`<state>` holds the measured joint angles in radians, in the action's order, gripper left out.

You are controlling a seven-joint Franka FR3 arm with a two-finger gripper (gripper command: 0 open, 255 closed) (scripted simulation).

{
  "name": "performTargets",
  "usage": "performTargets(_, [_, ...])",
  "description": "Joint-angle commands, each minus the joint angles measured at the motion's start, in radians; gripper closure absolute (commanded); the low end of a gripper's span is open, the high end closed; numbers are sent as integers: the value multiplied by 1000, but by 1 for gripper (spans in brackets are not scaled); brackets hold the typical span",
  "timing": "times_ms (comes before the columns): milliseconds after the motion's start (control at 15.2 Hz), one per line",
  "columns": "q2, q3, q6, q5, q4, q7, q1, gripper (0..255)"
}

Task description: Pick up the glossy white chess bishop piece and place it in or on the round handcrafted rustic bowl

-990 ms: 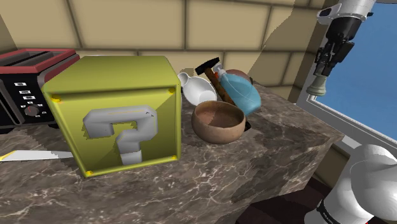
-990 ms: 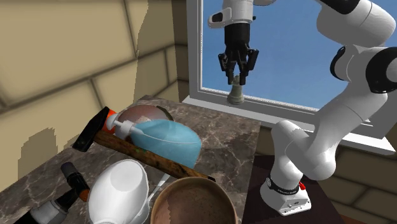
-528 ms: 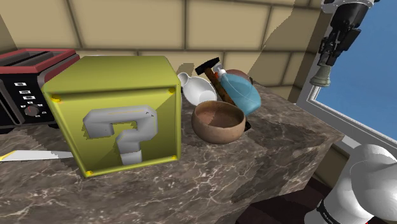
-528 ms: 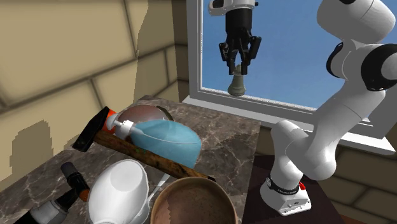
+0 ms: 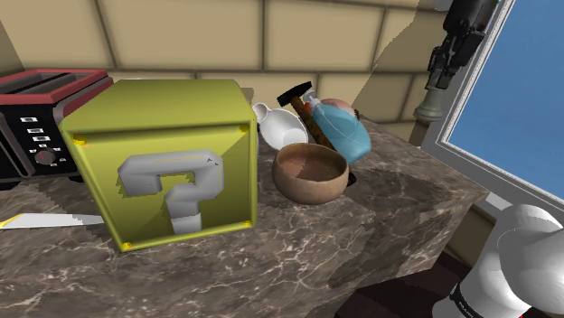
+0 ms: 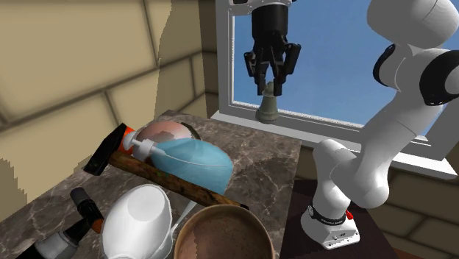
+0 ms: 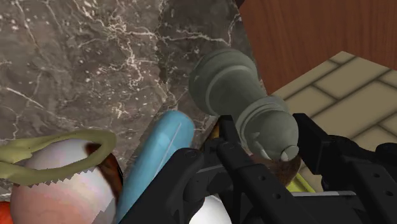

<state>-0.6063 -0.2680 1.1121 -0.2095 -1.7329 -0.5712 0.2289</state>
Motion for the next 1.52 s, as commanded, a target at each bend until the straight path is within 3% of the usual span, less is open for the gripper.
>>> performTargets(0, [24,38,27,-28,8,45,8,255])
performTargets(726, [221,215,143,-127,153,261,66,255])
performTargets(1122, [379,299,185,-143,311,378,104,255])
performTargets(1254, [467,336,193,-139,409,435,125,255])
performTargets(1452, [434,337,241,-137,326,419,125,255])
